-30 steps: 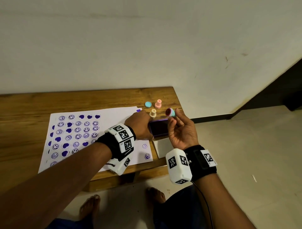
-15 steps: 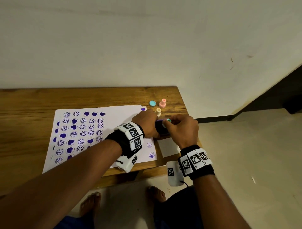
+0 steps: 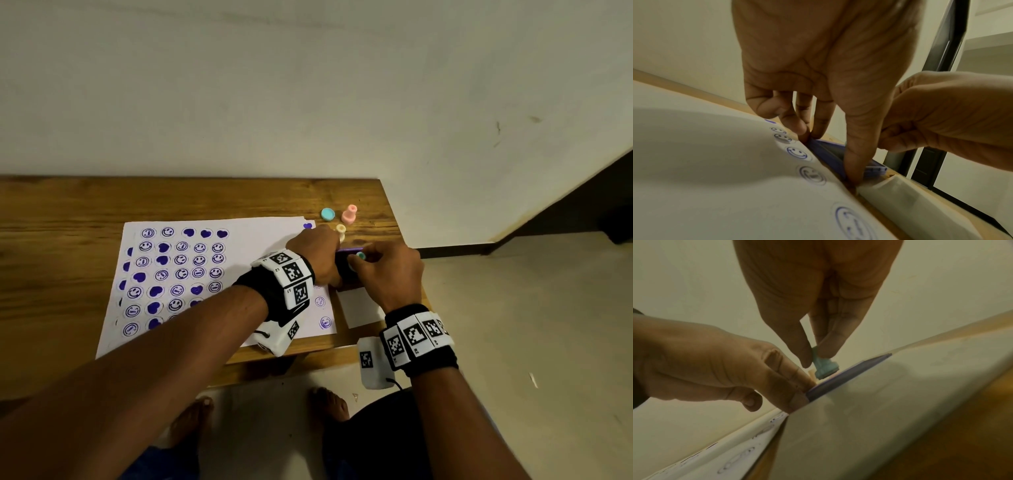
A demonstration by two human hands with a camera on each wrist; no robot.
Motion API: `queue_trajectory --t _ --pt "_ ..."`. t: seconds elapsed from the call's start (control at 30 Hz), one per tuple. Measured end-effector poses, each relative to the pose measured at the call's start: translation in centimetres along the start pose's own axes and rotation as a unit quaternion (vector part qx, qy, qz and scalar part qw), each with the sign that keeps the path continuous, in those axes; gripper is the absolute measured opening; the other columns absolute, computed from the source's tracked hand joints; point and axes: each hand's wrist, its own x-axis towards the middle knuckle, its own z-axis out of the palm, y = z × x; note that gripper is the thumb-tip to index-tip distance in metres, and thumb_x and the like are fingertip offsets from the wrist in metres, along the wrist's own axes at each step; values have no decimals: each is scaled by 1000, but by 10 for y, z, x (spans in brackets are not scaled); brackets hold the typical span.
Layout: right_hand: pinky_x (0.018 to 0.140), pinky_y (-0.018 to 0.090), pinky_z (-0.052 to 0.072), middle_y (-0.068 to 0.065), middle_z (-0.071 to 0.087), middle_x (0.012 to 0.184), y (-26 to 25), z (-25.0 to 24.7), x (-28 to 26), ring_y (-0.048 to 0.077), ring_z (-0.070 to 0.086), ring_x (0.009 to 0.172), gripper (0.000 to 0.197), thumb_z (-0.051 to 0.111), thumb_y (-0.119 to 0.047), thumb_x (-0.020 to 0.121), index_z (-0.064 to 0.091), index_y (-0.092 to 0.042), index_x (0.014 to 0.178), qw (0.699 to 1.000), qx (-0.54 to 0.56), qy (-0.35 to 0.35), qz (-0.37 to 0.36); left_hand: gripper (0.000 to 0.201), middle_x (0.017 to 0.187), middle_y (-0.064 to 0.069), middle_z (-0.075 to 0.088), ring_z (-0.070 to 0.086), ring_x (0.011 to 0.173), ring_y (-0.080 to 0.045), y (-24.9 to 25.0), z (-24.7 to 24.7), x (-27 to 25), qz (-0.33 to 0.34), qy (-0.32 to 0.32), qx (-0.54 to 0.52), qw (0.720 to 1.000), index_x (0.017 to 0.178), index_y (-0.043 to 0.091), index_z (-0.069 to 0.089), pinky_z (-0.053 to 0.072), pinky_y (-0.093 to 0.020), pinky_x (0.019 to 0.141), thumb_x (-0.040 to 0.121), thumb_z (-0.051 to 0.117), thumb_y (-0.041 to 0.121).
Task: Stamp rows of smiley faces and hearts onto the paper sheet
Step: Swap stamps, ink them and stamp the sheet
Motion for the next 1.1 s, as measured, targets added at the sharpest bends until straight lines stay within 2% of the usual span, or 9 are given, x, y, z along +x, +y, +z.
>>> queue_trajectory --t 0.27,0.53,0.67,0.73,0.83,0.9,1.0,1.1 --pt "72 17 38 1 78 94 -2 -2 -2 12 69 84 24 77 -33 86 80 -16 103 1000 -8 11 8 59 96 -1 54 54 80 -20 -1 2 -1 -2 11 -9 1000 107 14 58 48 -33 68 60 87 34" --pt "77 20 38 5 78 102 -4 -1 -3 17 69 96 27 76 -34 87 79 -13 104 998 -32 -32 49 60 106 -4 56 56 84 -22 -2 3 2 1 6 0 1000 110 15 58 53 -36 73 61 86 36" --pt "74 21 40 7 77 102 -4 -4 4 10 58 83 25 80 -29 84 80 -10 100 995 -3 -59 76 61 104 -4 57 55 81 -22 -3 5 2 -6 8 -14 1000 109 14 57 48 -33 67 60 87 35" --pt "72 22 43 8 77 101 -3 -4 7 10 58 83 24 81 -27 82 80 -9 98 994 12 -70 80 60 103 -3 58 55 79 -21 -2 6 1 -7 10 -21 1000 107 14 56 46 -32 65 60 87 35" --pt "58 17 39 7 76 92 -5 -4 6 12 60 78 22 82 -29 82 80 -9 91 993 8 -82 85 58 99 -1 55 52 78 -20 -2 5 -2 -4 14 -17 1000 107 14 57 43 -31 64 62 86 34" --pt "55 17 36 6 74 86 -5 -5 7 13 60 76 21 82 -29 82 79 -8 87 992 6 -87 90 56 97 -1 55 52 77 -20 -2 5 -2 -2 14 -18 1000 107 14 59 41 -31 63 62 86 33" --pt "66 23 44 3 69 81 -8 -6 7 15 63 80 21 82 -27 82 79 -7 86 992 4 -88 93 55 93 -3 56 54 76 -21 -1 3 -4 -6 9 -26 1000 106 13 59 42 -31 63 62 87 31" --pt "70 27 50 5 72 86 -12 -6 6 18 66 82 20 82 -27 82 79 -8 87 991 3 -90 100 54 90 -3 58 56 76 -22 0 1 -7 -13 9 -34 999 104 13 57 44 -32 63 62 87 29"
